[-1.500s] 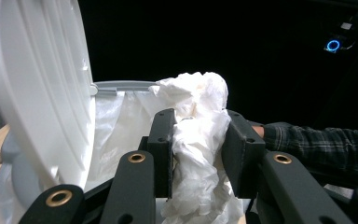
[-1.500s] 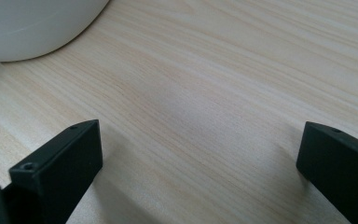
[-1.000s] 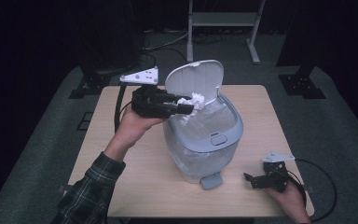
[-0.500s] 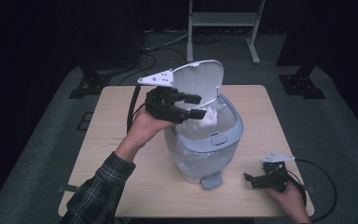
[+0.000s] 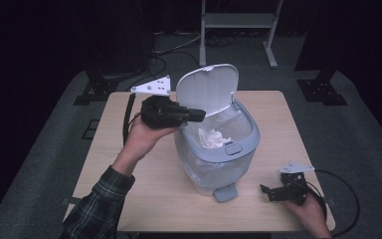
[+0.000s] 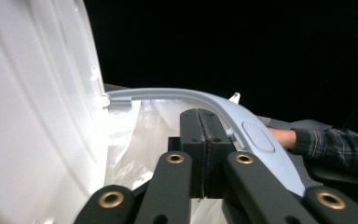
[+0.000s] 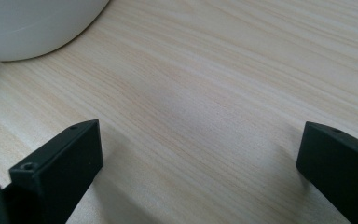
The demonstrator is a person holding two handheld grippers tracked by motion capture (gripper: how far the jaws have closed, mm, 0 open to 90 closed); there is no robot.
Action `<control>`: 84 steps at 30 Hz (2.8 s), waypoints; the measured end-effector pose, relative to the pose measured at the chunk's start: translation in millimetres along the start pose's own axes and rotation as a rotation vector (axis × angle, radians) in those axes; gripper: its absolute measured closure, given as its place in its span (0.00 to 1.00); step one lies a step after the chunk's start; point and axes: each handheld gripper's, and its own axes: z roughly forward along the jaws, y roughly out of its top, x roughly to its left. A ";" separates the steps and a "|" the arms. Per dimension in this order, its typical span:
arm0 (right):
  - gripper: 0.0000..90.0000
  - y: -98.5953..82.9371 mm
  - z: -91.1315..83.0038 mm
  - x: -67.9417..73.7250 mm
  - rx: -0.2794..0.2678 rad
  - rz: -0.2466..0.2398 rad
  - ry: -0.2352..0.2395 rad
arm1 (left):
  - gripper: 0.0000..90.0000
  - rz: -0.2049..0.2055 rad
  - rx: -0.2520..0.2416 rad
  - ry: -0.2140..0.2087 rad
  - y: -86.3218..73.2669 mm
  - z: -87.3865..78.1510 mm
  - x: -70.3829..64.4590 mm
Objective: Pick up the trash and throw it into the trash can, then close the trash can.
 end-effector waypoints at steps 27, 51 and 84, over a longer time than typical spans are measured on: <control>0.00 -0.1 0.0 0.0 0.000 0.000 0.000 | 1.00 -0.066 0.000 0.166 -23.1 -66.1 39.5; 0.00 -1.3 -1.3 0.4 0.000 0.001 0.000 | 1.00 -0.064 -0.058 0.190 6.6 -39.3 78.4; 0.00 -2.7 -2.7 0.8 0.001 -0.007 0.004 | 1.00 0.013 -0.042 0.038 24.5 -13.3 34.9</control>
